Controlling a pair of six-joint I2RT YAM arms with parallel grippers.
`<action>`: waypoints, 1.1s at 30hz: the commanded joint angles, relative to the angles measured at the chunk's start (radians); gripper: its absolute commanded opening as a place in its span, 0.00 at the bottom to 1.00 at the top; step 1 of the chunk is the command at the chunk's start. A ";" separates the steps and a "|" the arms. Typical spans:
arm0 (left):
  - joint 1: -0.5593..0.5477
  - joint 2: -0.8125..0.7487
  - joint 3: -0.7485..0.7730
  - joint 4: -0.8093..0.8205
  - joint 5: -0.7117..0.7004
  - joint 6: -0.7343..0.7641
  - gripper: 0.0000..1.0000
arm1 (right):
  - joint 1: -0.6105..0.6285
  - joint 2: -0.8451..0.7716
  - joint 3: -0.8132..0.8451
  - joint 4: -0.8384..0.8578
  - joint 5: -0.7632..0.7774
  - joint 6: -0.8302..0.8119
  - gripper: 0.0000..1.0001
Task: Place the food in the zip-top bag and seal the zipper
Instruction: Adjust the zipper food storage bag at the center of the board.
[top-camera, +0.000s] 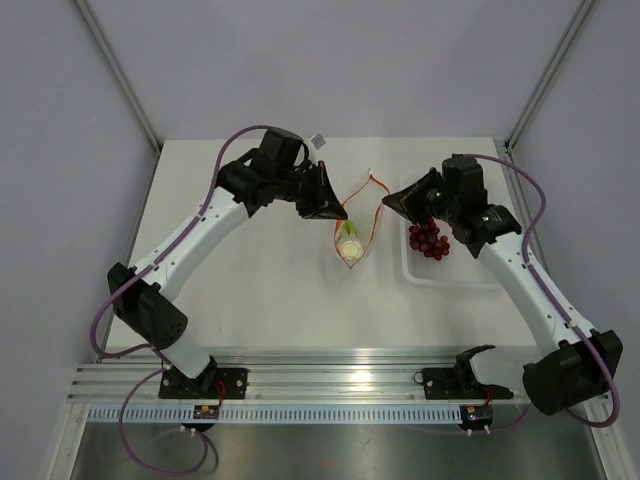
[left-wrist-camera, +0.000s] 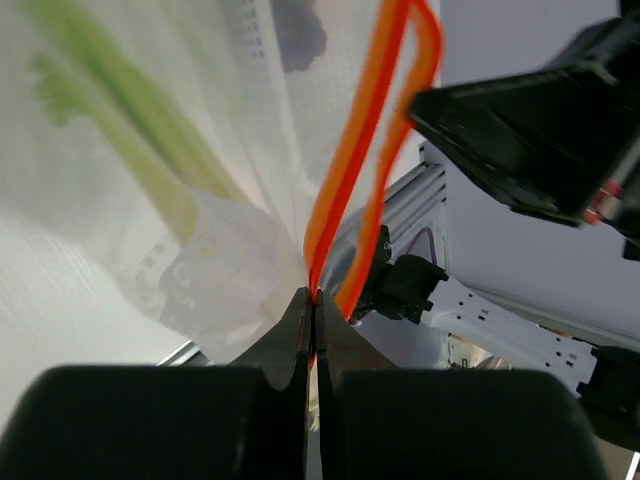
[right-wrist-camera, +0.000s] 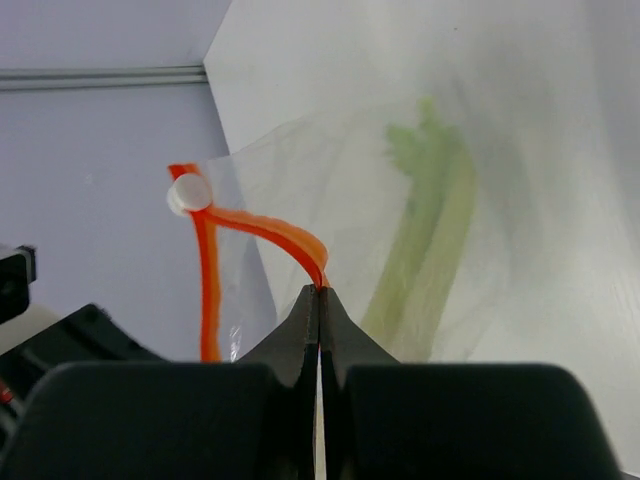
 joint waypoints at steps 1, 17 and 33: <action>0.009 -0.032 -0.007 0.118 0.195 -0.055 0.00 | -0.008 0.038 0.015 -0.022 0.073 -0.031 0.00; 0.048 0.092 -0.135 0.214 0.140 -0.146 0.00 | -0.008 -0.068 0.053 -0.118 0.073 -0.063 0.00; 0.022 0.049 -0.257 0.631 0.329 -0.515 0.00 | -0.008 -0.034 0.047 -0.198 0.190 -0.134 0.00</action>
